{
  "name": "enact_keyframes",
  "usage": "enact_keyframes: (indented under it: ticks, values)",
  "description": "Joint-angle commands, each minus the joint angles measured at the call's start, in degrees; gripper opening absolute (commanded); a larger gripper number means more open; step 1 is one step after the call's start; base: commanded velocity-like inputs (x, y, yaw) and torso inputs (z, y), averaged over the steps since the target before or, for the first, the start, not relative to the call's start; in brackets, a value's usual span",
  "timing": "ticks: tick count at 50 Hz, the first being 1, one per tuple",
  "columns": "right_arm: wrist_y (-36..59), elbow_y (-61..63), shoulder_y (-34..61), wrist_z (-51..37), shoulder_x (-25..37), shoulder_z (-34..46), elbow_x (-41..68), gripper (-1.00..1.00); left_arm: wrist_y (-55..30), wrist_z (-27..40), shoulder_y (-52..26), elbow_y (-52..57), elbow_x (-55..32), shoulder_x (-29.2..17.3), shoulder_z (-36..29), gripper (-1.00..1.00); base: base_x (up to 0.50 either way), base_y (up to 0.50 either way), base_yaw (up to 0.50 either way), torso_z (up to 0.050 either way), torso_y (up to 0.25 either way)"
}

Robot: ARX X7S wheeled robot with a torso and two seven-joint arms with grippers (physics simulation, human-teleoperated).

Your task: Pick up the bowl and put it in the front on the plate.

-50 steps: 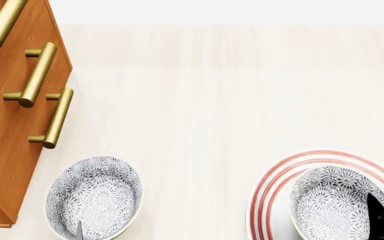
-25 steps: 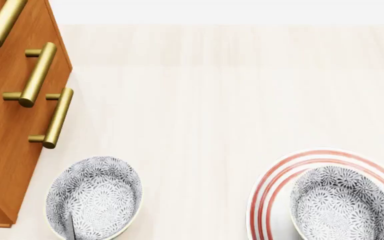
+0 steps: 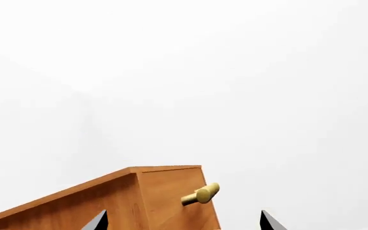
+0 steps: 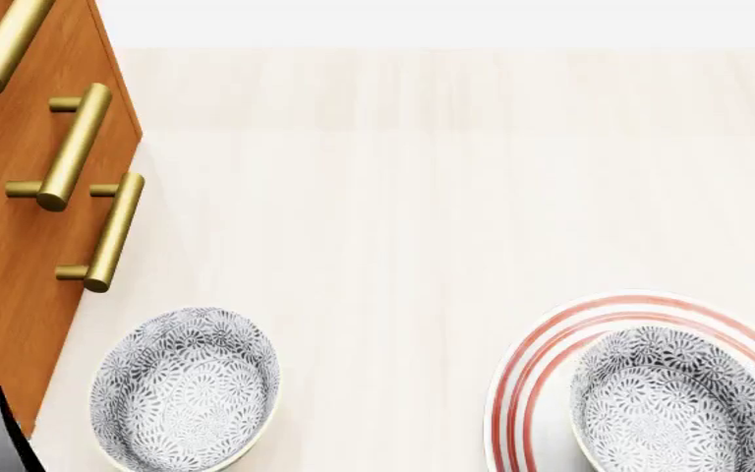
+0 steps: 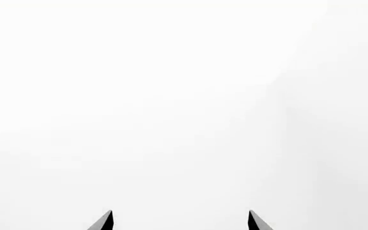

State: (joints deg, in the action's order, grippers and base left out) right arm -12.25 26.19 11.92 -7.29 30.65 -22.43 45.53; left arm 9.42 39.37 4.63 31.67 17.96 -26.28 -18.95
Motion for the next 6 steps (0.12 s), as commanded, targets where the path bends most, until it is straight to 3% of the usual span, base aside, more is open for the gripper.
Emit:
enact_keyframes:
  ticks: [1, 6]
  values:
    - [-11.59, 2.60, -3.89, 3.34, -11.60, 0.46, -12.03, 1.00, 1.88, 2.68, 3.42, 5.19, 4.30, -0.35, 5.24, 1.00, 0.00, 0.00, 0.00, 0.000, 0.000]
    - [-12.80, -1.08, -3.48, 3.83, -14.30, 2.42, -14.04, 1.00, 3.11, 7.41, 6.39, 5.57, 7.90, -0.73, 9.31, 1.00, 0.00, 0.00, 0.00, 0.000, 0.000]
